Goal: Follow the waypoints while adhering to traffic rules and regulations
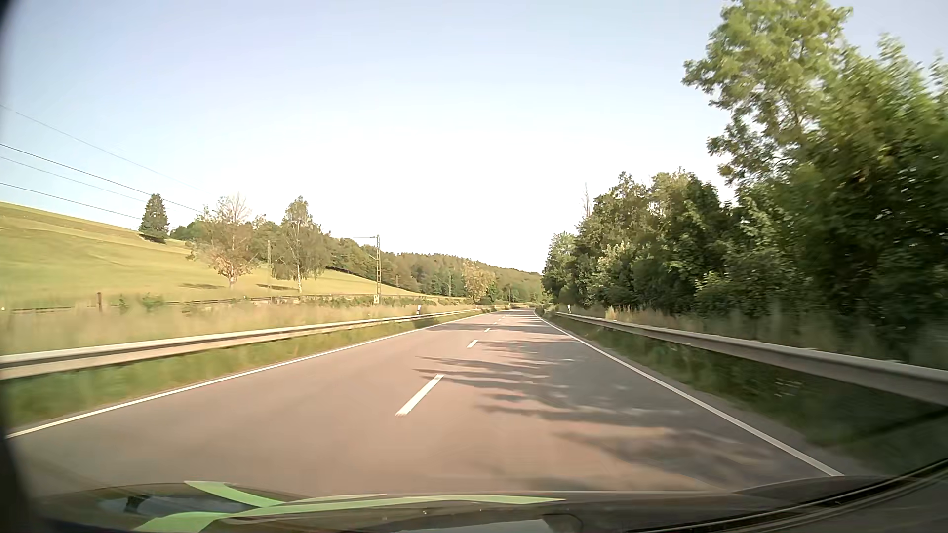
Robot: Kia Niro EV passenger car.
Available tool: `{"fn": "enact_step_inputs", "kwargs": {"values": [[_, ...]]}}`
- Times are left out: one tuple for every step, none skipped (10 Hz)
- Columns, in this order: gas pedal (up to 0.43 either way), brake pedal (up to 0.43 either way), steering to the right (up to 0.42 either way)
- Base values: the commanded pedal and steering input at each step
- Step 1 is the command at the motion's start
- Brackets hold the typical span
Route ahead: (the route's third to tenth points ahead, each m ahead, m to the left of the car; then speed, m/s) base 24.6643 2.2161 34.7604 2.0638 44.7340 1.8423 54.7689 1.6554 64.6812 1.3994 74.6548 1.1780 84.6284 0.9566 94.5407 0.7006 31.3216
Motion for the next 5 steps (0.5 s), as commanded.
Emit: {"fn": "enact_step_inputs", "kwargs": {"values": [[0.331, 0.000, 0.000], [0.331, 0.000, 0.000], [0.299, 0.000, 0.000], [0.260, 0.000, 0.000], [0.248, 0.000, 0.000]]}}
